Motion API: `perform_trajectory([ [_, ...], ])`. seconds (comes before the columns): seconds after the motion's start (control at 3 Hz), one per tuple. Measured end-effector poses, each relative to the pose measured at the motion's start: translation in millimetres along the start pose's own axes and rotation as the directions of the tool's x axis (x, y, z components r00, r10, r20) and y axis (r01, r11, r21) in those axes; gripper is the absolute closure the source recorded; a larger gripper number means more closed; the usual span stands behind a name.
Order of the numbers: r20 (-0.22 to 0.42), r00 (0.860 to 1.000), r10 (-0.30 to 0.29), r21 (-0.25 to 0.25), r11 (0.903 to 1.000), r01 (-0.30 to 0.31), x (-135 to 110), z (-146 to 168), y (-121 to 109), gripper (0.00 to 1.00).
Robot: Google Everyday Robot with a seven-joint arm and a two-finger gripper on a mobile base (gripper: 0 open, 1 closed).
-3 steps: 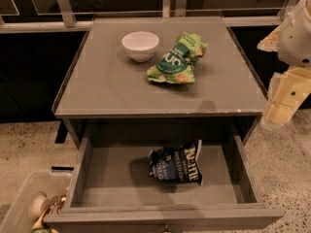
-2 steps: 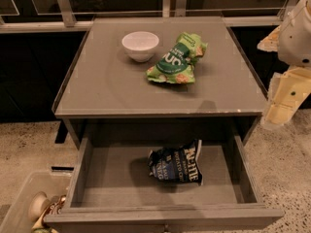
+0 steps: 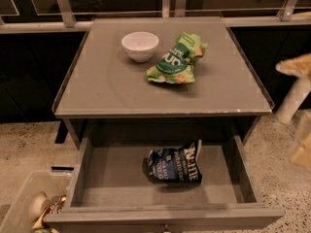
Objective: Pick blue chip bag from top drawer and place on counter
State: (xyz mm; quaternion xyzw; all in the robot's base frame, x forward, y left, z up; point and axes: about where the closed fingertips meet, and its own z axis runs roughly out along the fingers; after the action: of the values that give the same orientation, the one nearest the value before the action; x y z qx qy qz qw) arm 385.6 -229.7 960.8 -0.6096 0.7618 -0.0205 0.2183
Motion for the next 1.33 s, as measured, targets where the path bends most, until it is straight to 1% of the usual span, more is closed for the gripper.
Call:
perform_trajectory([
  [0.33, 0.098, 0.992, 0.073, 0.016, 0.997, -0.075, 48, 23, 49, 0.0],
  [0.67, 0.22, 0.956, 0.196, -0.073, 0.9802, -0.184, 94, 77, 113, 0.0],
  [1.0, 0.391, 0.875, 0.286, -0.229, 0.9509, -0.208, 103, 148, 166, 0.0],
  [1.33, 0.439, 0.858, 0.265, -0.251, 0.9537, -0.166, 109, 170, 173, 0.0],
])
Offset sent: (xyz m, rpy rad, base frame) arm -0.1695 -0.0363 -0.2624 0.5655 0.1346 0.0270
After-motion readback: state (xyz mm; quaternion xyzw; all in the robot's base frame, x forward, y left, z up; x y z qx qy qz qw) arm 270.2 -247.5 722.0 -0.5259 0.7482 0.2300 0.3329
